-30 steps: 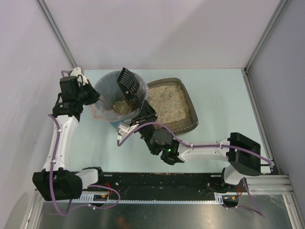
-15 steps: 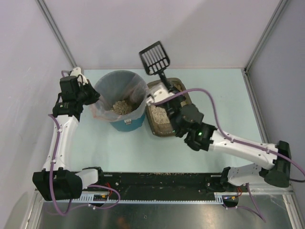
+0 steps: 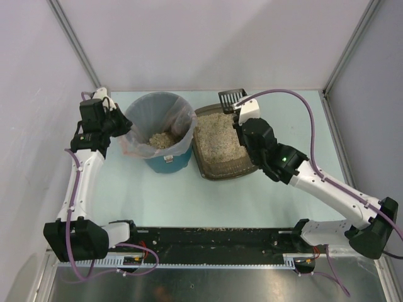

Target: Clean the litter box

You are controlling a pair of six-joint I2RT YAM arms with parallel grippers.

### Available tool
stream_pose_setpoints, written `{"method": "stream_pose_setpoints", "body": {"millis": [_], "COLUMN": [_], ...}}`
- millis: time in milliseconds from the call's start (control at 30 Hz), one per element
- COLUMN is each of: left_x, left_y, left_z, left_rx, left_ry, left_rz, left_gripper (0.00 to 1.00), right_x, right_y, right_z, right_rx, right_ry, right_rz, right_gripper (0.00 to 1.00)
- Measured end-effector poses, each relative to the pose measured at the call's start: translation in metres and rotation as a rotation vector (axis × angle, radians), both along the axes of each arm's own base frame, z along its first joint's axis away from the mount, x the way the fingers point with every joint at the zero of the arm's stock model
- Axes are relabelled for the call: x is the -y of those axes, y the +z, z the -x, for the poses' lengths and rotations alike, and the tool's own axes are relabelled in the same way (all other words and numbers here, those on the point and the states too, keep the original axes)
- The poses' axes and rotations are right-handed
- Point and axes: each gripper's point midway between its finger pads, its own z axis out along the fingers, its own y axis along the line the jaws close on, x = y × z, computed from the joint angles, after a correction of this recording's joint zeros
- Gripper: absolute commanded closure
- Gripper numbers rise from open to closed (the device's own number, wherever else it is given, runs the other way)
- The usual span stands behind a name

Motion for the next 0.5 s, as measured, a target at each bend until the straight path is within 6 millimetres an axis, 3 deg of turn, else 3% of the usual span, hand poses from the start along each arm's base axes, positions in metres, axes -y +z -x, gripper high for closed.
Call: {"method": "stream_pose_setpoints", "body": {"millis": [267,500], "left_x": [0.0,-0.001], "left_y": [0.0,0.0], "left_z": [0.0,-0.001], "left_rx": [0.0,0.0], "left_ry": [0.001,0.002], "left_rz": [0.0,0.0], "left_gripper": [0.97,0.93], "right_x": [0.02,0.004], "right_y": [-0.055,-0.109], "right_z": [-0.008,-0.007], "right_rx": [-0.246,-0.414], "right_ry": [-0.038,-0.002], "right_rz": [-0.09,-0.022], "right_gripper": [1.0,1.0]}}
